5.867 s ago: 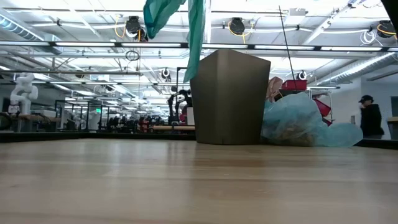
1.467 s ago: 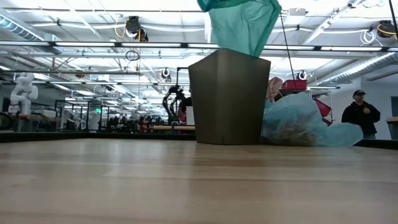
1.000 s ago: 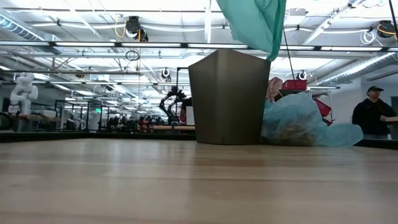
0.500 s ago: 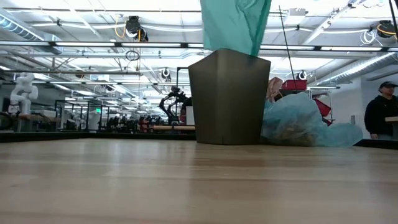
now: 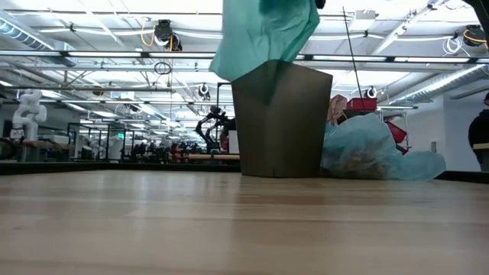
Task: Place trash/remove bag and relplace
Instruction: Insert the dark blue trash bag into the trash bin
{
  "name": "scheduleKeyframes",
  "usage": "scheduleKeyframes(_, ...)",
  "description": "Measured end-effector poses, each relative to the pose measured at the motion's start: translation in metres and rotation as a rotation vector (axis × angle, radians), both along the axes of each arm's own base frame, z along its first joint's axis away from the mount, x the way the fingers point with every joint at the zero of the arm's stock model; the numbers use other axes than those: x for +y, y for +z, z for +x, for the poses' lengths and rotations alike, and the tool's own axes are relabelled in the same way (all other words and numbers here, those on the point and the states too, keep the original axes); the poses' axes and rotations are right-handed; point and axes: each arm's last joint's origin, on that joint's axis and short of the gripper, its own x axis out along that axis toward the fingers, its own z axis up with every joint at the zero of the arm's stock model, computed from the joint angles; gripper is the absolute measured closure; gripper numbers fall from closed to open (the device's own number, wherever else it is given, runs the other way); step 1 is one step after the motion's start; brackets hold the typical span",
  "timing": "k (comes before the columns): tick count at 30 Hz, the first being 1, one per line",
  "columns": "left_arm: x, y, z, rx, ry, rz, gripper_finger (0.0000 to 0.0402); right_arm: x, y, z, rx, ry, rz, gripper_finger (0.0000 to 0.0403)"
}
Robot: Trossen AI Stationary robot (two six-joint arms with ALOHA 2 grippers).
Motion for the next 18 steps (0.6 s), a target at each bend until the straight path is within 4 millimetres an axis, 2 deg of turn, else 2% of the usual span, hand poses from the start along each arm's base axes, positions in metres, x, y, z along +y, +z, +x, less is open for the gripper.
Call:
scheduleKeyframes(11,0.001,-0.006,0.001,0.061,0.005,-0.012,0.0402,0.007,-0.028,-0.023,0.288,-0.087,0.216,0.0287)
scheduleKeyframes(14,0.001,-0.006,0.001,0.058,0.005,-0.010,0.0402,0.013,-0.019,-0.031,0.251,-0.081,0.197,0.0287)
scheduleKeyframes(18,0.001,-0.006,0.001,0.058,0.005,-0.011,0.0402,0.026,0.008,-0.048,0.099,-0.071,0.113,0.0287)
